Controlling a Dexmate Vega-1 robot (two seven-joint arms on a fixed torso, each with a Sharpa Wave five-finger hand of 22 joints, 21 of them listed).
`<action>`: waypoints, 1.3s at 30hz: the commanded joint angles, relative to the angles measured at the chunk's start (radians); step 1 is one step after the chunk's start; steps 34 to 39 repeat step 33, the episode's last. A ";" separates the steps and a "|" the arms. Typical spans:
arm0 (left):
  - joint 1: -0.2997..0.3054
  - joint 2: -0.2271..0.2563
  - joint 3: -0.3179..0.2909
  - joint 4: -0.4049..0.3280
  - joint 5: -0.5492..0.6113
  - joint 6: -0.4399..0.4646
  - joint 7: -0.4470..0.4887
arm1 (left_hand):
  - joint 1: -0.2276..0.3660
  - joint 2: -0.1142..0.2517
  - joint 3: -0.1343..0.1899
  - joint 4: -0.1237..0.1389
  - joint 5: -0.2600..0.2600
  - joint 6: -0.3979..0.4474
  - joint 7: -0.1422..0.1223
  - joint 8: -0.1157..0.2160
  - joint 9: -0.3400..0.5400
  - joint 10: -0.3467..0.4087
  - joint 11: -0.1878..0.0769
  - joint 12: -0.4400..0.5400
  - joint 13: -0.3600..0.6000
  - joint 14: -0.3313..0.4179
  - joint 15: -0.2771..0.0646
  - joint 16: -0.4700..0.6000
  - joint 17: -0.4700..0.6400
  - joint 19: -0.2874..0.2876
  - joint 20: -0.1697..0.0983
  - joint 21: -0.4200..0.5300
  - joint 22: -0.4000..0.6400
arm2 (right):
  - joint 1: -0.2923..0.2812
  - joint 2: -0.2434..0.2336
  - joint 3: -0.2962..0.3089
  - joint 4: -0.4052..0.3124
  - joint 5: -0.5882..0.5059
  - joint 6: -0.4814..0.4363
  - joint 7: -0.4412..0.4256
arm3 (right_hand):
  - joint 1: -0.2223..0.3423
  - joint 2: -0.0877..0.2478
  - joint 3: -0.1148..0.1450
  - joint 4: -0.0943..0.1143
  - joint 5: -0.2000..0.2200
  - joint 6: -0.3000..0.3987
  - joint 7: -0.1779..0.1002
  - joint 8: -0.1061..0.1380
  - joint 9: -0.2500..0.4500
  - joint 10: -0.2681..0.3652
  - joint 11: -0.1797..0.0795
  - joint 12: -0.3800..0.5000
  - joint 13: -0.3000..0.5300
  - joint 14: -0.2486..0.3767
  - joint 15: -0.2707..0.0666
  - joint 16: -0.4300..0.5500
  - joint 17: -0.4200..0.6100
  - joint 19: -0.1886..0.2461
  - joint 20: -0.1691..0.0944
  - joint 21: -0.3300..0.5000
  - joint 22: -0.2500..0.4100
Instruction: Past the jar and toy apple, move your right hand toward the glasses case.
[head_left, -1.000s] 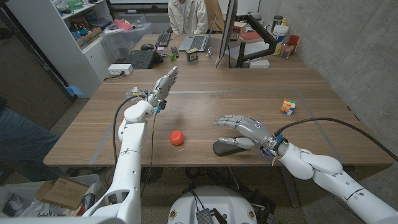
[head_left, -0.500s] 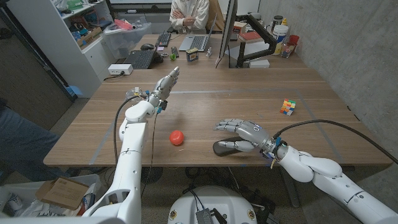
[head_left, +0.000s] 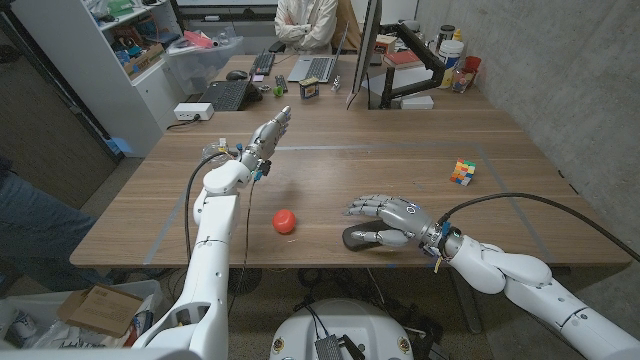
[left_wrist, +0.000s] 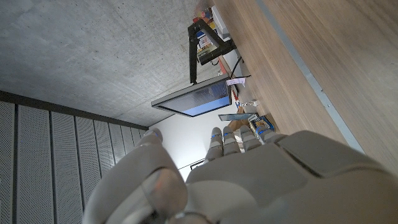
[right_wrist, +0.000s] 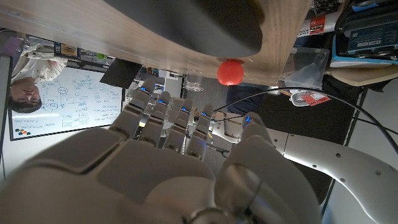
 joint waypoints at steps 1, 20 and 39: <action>-0.003 -0.003 0.001 0.004 0.003 0.000 0.002 | 0.004 0.006 -0.003 0.003 -0.002 -0.004 0.004 0.005 0.005 -0.008 0.000 0.003 0.002 -0.008 -0.005 0.007 0.005 -0.009 0.004 0.003 0.005 | 0.010 -0.008 -0.009 0.006 0.007 -0.011 0.033 | 0.005 0.002 0.006 -0.001 0.006 0.006 -0.002 0.005 0.003 0.010 -0.003 0.005 0.004 0.002 -0.005 0.001 0.005 -0.001 0.001 0.000 0.004; -0.002 -0.007 -0.001 0.009 0.002 -0.005 0.005 | 0.004 0.008 -0.006 0.003 -0.003 -0.002 0.004 0.006 0.004 -0.011 -0.001 0.002 0.002 -0.009 -0.005 0.006 0.005 -0.012 0.007 0.002 0.005 | 0.016 -0.008 -0.021 0.018 0.021 -0.017 0.067 | 0.011 0.006 0.010 0.001 0.005 0.027 -0.003 0.006 0.002 0.017 0.006 0.006 0.004 0.002 -0.002 0.002 0.006 -0.005 0.005 0.002 0.004; 0.000 -0.010 0.003 0.011 0.005 -0.004 0.004 | 0.004 0.009 -0.007 0.003 -0.003 -0.001 0.005 0.006 0.004 -0.011 0.000 0.002 0.002 -0.010 -0.006 0.006 0.005 -0.016 0.008 0.001 0.005 | 0.012 -0.005 -0.023 0.026 0.036 -0.013 0.079 | 0.014 0.008 0.012 0.002 0.004 0.032 -0.001 0.003 0.002 0.021 0.008 0.007 0.004 0.007 -0.005 0.004 0.006 -0.005 0.007 0.003 0.005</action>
